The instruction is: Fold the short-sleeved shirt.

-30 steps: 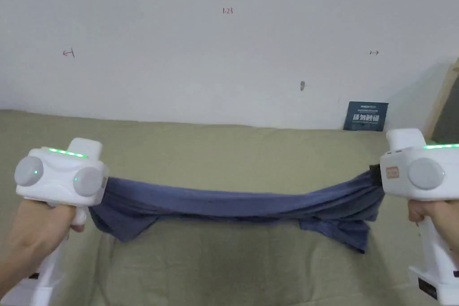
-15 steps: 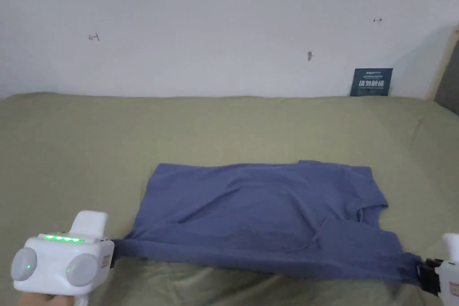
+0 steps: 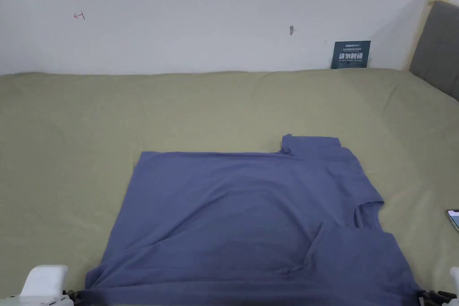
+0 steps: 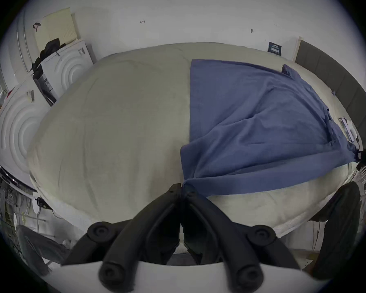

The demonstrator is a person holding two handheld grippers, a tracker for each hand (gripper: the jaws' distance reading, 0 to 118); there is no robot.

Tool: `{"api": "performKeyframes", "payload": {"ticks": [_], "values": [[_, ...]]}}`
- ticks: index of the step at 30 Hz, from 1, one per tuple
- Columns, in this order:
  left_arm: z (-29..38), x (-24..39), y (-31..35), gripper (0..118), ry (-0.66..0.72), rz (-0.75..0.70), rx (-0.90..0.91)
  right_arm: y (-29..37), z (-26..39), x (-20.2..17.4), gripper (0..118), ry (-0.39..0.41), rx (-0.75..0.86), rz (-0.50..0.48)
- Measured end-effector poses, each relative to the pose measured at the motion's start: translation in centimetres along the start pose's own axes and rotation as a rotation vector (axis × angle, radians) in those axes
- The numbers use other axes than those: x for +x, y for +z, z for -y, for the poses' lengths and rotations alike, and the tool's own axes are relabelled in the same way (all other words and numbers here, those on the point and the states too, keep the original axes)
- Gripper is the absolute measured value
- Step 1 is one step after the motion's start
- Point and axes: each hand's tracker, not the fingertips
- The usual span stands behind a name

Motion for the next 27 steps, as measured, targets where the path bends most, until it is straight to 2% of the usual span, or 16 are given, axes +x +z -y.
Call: {"api": "performKeyframes", "payload": {"ticks": [4, 8, 9, 10, 11, 15, 16, 17, 18, 19, 20, 22, 25, 26, 27], "values": [[0.2, 0.4, -0.1, 3, 0.012, 0.004, -0.003, -0.9, -0.1, -0.1, 3, 0.004, -0.011, 0.005], [0.0, 0.1, 0.2, 27, 0.047, 0.034, 0.003, -1.1, -0.6, -0.4, 46, -0.01, -0.013, 0.026], [0.1, -0.1, 0.2, 60, 0.062, 0.049, -0.004, -1.2, -0.6, -0.3, 87, -0.026, -0.023, 0.03], [0.2, -0.2, 0.3, 102, 0.07, 0.054, -0.003, -1.2, -0.6, -0.2, 117, -0.034, -0.06, 0.02], [0.3, -0.3, 0.7, 111, 0.074, 0.051, 0.009, -0.9, -1.0, -0.4, 110, -0.035, -0.018, 0.024], [0.2, -1.0, 2.4, 107, 0.108, 0.008, 0.04, -0.4, -1.2, -0.2, 110, -0.025, -0.027, 0.07], [0.3, -1.3, 3.1, 91, 0.128, 0.011, 0.049, -0.1, -1.4, -0.2, 95, -0.02, -0.027, 0.064], [0.3, -1.9, 3.5, 57, 0.134, 0.028, 0.049, 0.3, -1.4, -0.2, 67, -0.009, -0.019, 0.071], [0.5, -2.2, 3.9, 11, 0.141, 0.026, 0.059, 0.9, -0.9, -0.1, 27, -0.005, 0.014, 0.111], [0.7, -2.4, 4.4, 0, 0.164, -0.011, 0.081, 1.1, -0.7, 0.0, 0, 0.0, 0.025, 0.132], [0.7, -2.7, 4.8, 0, 0.169, -0.012, 0.084, 1.4, -0.8, 0.1, 0, -0.016, 0.043, 0.139], [0.8, -2.9, 5.4, 0, 0.162, 0.068, 0.043, 1.4, -0.7, 1.2, 0, -0.038, 0.018, 0.077], [0.9, -2.7, 4.6, 0, 0.105, 0.083, 0.025, 1.1, -0.8, 1.3, 0, -0.024, 0.027, 0.09], [0.9, -2.4, 4.4, 5, 0.096, 0.081, 0.025, 1.7, -0.3, 0.9, 0, -0.015, 0.027, 0.088], [0.7, -2.0, 4.0, 29, 0.077, 0.094, 0.01, 2.0, 0.0, 0.5, 0, -0.013, 0.026, 0.092]]}}
